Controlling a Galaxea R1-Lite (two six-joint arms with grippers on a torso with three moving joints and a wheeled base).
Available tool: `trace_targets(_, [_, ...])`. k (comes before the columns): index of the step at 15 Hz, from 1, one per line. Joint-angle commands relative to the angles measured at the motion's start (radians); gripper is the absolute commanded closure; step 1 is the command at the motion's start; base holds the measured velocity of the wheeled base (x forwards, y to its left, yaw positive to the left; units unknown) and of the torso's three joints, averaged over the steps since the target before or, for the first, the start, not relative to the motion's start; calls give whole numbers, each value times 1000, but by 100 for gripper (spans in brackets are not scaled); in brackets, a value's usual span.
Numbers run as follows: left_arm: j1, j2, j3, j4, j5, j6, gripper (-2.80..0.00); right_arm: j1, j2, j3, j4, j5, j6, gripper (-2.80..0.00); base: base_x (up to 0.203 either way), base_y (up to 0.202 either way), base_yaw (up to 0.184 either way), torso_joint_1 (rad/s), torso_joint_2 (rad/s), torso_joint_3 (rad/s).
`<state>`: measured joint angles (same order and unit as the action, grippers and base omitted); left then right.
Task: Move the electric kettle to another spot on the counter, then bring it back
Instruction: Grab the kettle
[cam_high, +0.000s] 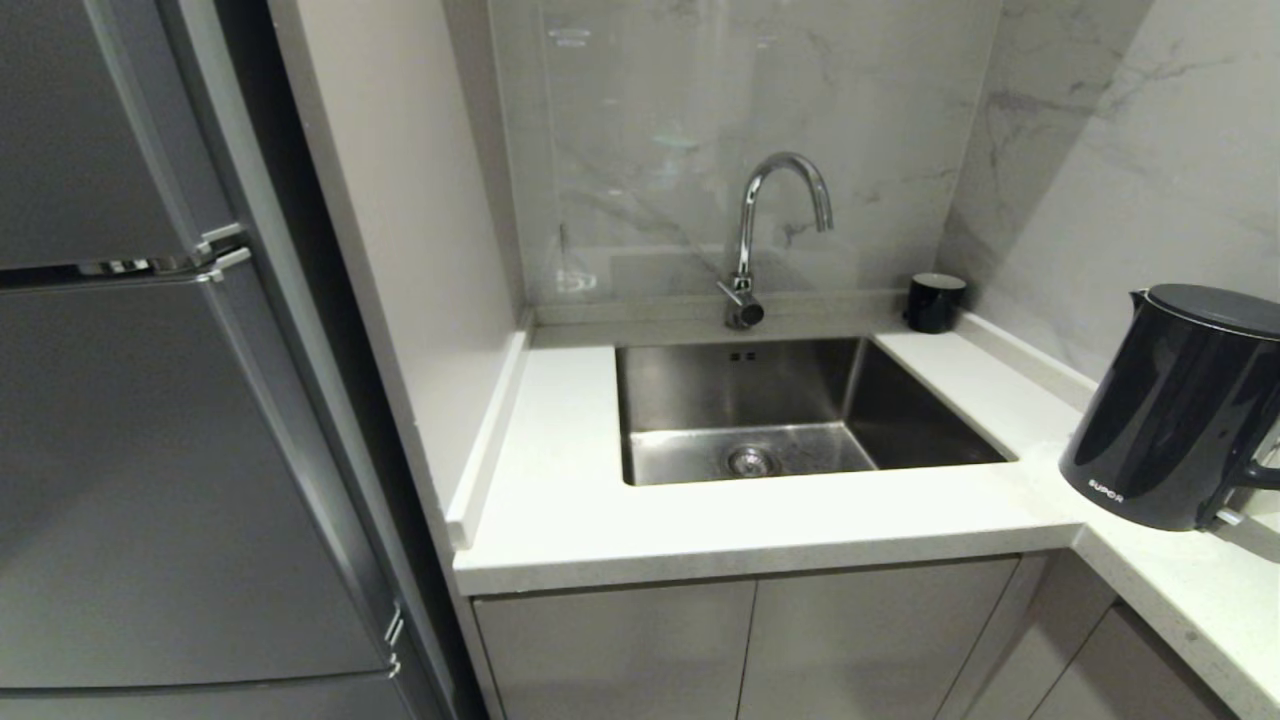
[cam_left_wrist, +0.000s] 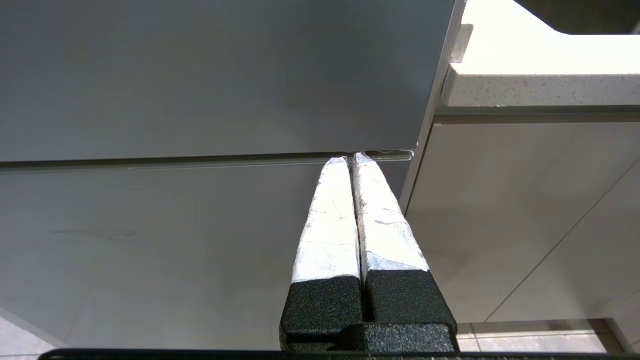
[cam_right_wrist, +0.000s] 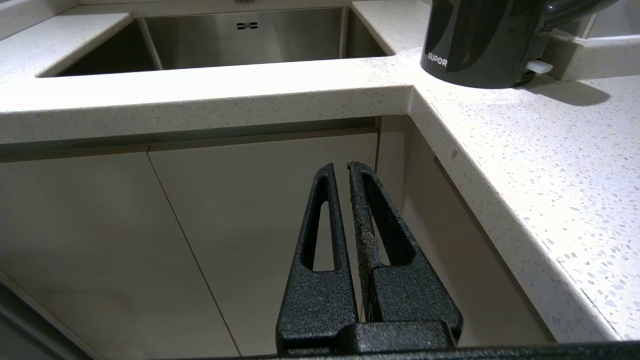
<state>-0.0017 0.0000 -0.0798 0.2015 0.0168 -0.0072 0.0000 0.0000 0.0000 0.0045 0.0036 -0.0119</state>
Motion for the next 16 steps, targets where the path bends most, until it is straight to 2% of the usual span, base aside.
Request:
trace_targets(1, [0, 2, 0, 1, 0, -1, 0, 0, 0, 0, 0, 1, 0, 0, 0, 0, 0, 0, 0, 0])
trace_targets(14, [0, 2, -1, 1, 0, -2, 0, 0, 0, 0, 0, -1, 0, 0, 0, 0, 0, 0, 0, 0])
trace_targets(16, [0, 2, -2, 1, 0, -2, 0, 0, 0, 0, 0, -1, 0, 0, 0, 0, 0, 93, -293, -200])
